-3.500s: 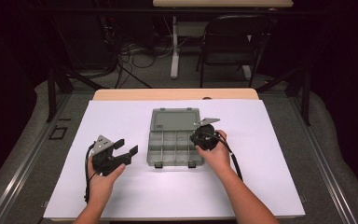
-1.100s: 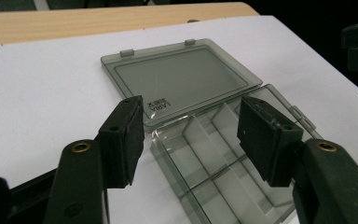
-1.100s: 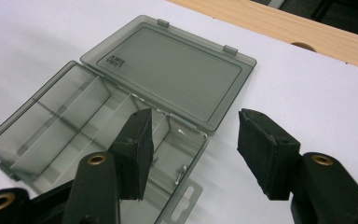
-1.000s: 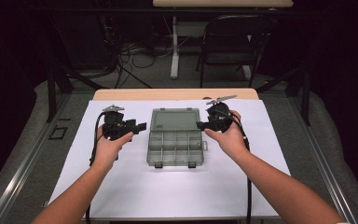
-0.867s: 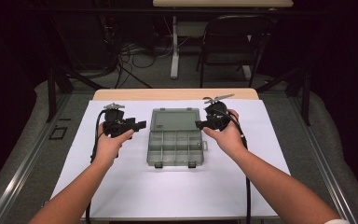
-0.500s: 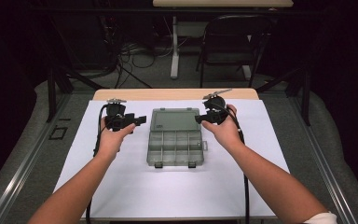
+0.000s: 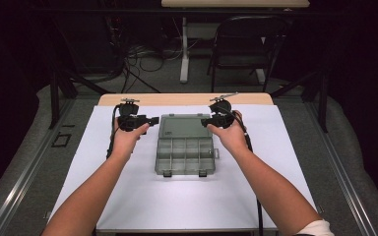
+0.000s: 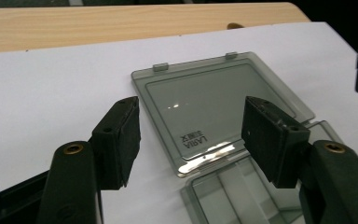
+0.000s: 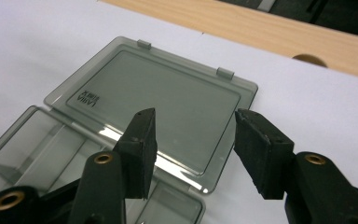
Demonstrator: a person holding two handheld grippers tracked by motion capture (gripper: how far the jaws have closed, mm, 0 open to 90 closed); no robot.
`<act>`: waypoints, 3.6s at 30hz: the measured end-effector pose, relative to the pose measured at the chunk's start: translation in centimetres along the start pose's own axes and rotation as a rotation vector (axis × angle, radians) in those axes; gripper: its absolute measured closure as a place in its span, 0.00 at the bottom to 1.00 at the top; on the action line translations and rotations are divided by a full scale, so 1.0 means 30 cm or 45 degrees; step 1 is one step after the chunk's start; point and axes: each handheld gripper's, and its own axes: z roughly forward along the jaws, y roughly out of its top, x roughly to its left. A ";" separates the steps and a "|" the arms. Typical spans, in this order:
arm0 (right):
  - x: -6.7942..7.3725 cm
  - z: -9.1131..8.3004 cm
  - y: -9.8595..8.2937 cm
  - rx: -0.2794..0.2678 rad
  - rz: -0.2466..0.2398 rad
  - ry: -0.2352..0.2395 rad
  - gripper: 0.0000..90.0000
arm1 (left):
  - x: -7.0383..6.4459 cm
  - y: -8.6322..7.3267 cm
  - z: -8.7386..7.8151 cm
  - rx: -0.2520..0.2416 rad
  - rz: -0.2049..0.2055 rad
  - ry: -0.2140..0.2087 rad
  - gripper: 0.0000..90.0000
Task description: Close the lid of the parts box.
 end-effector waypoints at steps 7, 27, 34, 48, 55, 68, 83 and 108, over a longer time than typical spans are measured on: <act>0.012 0.046 0.008 0.000 0.017 -0.027 0.49 | 0.016 0.003 0.041 0.031 -0.031 0.056 0.41; -0.070 0.141 0.002 0.034 0.121 -0.037 0.46 | 0.043 0.021 0.164 0.099 -0.072 0.060 0.40; -0.075 0.167 -0.015 0.059 0.149 -0.046 0.49 | 0.051 0.014 0.189 0.131 -0.083 0.067 0.40; -0.050 0.199 -0.033 0.123 0.191 -0.028 0.52 | 0.037 -0.007 0.234 0.201 -0.106 0.006 0.40; -0.059 0.199 -0.057 0.146 0.240 0.002 0.52 | 0.014 -0.021 0.257 0.235 -0.114 0.008 0.40; -0.052 0.193 -0.072 0.214 0.248 0.015 0.50 | -0.018 -0.038 0.270 0.277 -0.110 -0.001 0.41; -0.049 0.200 -0.104 0.231 0.285 0.013 0.48 | -0.022 -0.068 0.273 0.291 -0.125 0.011 0.41; -0.060 0.226 -0.109 0.237 0.330 0.037 0.45 | -0.016 -0.081 0.293 0.304 -0.136 0.005 0.39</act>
